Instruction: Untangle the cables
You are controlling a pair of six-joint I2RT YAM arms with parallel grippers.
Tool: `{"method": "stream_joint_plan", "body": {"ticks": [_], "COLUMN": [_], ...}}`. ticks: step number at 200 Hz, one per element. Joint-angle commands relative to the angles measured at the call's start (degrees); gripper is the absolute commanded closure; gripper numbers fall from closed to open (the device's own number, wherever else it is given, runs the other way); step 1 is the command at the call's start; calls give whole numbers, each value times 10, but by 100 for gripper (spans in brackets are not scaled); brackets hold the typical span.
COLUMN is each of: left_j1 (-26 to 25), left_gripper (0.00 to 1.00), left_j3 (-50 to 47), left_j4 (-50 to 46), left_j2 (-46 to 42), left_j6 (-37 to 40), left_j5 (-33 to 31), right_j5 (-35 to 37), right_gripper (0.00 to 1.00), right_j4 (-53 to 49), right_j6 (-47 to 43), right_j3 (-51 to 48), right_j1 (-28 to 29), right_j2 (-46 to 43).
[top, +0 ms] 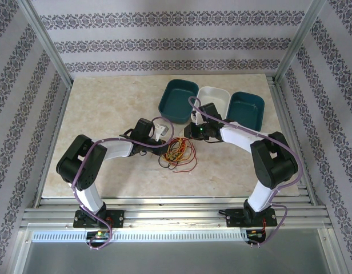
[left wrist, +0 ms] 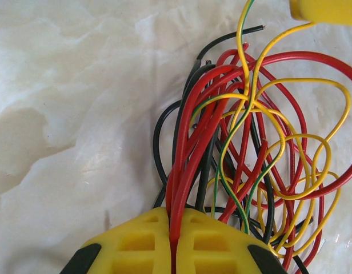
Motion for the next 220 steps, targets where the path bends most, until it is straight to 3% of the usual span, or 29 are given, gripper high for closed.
{"method": "stream_joint_plan", "body": {"ticks": [1, 41, 220], "left_j1": [-6, -5, -6], "left_gripper": [99, 96, 92], "left_j3": [3, 2, -7], "left_j4": [24, 25, 30], "left_j2": [6, 8, 1], "left_j6": [-3, -4, -11], "left_j5": [6, 0, -9], "right_j5": [-7, -1, 62], "right_gripper": [88, 100, 100], "right_j4": [25, 19, -42], "right_j6": [6, -1, -35], "right_j3": [20, 23, 48], "right_j1": [2, 13, 39], "right_j2": [0, -32, -190]}}
